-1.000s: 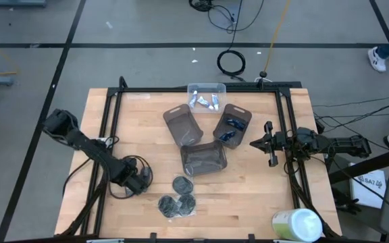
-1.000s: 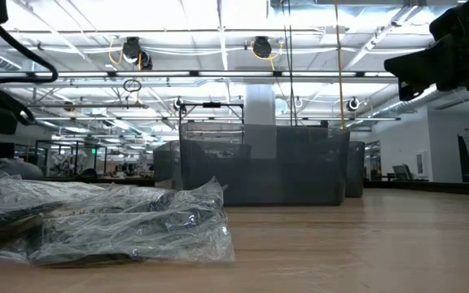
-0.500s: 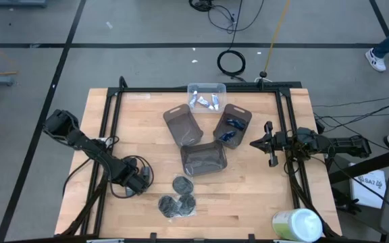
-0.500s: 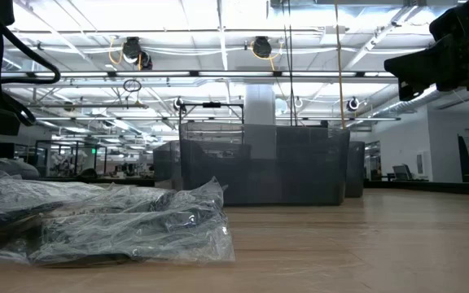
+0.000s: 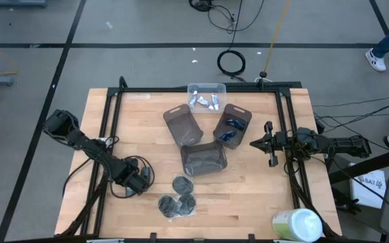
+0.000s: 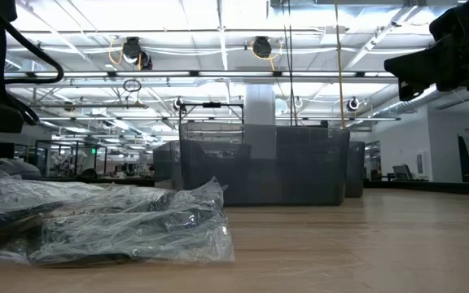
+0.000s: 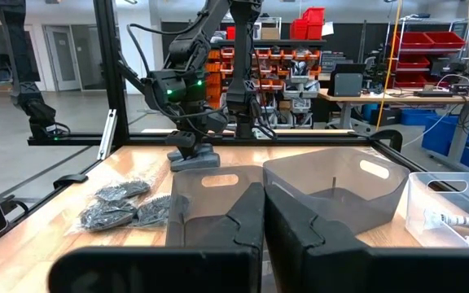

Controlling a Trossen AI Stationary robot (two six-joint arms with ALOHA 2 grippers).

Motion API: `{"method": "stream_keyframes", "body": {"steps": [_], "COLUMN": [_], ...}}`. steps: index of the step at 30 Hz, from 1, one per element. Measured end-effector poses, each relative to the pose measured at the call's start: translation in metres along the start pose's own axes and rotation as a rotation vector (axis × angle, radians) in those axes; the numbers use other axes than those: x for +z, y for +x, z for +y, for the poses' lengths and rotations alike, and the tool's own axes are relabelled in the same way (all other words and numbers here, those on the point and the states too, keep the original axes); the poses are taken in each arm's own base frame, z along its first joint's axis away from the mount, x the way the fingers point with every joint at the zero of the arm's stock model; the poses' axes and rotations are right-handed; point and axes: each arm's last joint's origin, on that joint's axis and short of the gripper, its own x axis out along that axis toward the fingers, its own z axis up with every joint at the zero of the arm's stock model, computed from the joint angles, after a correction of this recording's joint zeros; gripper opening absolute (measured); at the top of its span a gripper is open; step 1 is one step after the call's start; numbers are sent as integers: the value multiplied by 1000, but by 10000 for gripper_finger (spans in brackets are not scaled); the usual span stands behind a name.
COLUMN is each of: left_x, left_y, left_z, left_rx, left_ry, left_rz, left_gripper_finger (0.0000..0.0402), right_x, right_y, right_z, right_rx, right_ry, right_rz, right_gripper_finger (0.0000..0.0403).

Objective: Pick & Place Travel size toiletries
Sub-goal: Put the left gray deodorant into the top left black transparent bin

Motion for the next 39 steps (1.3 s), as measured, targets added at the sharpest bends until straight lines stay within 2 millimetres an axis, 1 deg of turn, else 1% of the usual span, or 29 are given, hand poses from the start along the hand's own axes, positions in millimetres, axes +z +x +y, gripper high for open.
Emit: {"method": "stream_keyframes", "body": {"steps": [5, 8, 11, 13, 16, 24, 28, 32, 39], "left_x": [-1, -2, -2, -2, -1, -1, -1, 2, 6], "left_y": [0, 0, 0, 0, 0, 0, 0, -7, -30], "left_z": [-1, -3, -3, -3, -3, -3, -3, -2, 6], "left_rx": [-16, -28, -29, -29, -28, -28, -40, -56, -163], "left_ry": [22, 45, 49, 49, 49, 75, 138, 169, 195], "left_rz": [7, 19, 19, 17, 15, 9, -25, -103, -190], "left_gripper_finger": [196, 219, 228, 221, 196, 194, 197, 196, 195], "right_x": [0, 0, 0, 0, 0, 0, 0, 0, 1], "right_y": [0, 0, 0, 0, 0, 0, 0, 0, 0], "right_z": [0, 0, 0, 0, 0, 0, 0, 0, 0], "right_rx": [0, 0, 0, 0, 0, 0, 0, 0, 0], "right_ry": [0, 0, 0, 0, 0, 0, 0, 0, 0], "right_rz": [0, 0, 0, 0, 0, 0, 0, 0, -7], "right_gripper_finger": [4, 4, 4, 4, 4, 4, 4, 4, 4]}}
